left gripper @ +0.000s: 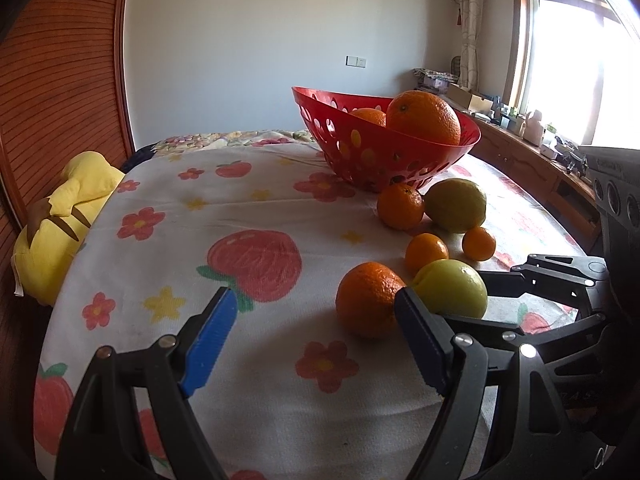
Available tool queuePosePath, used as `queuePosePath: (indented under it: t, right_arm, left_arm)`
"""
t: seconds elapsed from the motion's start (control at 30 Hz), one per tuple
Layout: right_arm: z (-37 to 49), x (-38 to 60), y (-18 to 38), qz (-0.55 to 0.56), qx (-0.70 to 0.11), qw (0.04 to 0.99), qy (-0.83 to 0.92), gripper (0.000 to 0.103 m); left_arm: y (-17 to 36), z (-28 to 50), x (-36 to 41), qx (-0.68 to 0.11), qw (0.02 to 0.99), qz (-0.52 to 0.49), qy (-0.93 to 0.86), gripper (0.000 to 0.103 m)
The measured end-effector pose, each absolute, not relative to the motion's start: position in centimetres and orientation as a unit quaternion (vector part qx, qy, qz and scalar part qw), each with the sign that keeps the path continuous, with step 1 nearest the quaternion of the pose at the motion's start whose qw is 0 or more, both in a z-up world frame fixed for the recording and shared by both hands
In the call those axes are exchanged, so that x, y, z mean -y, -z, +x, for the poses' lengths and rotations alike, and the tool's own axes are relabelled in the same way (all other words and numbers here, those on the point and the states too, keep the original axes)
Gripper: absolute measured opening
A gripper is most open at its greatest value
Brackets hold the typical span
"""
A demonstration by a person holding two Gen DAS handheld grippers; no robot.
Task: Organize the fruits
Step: 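Grasp the yellow-green apple with the right tool while the left tool reaches toward an orange, then grasp the orange with the left tool while the right tool holds the apple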
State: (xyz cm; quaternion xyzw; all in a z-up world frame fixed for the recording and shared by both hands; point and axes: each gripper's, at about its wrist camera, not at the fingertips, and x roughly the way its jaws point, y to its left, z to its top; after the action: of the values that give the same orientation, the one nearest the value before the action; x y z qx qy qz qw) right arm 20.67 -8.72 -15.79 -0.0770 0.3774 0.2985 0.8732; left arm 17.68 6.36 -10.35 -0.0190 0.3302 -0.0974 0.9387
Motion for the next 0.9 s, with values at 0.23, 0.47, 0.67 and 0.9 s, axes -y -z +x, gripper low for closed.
queuePosePath:
  t: [0.23, 0.47, 0.67, 0.9]
  right_arm:
    - [20.9, 8.6, 16.2, -0.082, -0.384, 0.868, -0.304, 0.051]
    - [20.4, 9.9, 15.4, -0.079, -0.369, 0.877, -0.297, 0.051]
    - [20.4, 11.6, 14.8, -0.081, -0.359, 0.886, -0.283, 0.051]
    - [20.9, 13.4, 14.9, -0.082, -0.364, 0.886, -0.276, 0.051]
  left_arm:
    - [10.5, 17.8, -6.4, -0.333, 0.937, -0.025, 0.103, 0.080]
    - [10.4, 18.4, -5.4, -0.349, 0.929, -0.014, 0.120, 0.080]
    - [10.5, 18.9, -3.8, -0.362, 0.922, -0.002, 0.140, 0.072]
    - [10.6, 19.5, -2.8, -0.376, 0.915, 0.012, 0.145, 0.058]
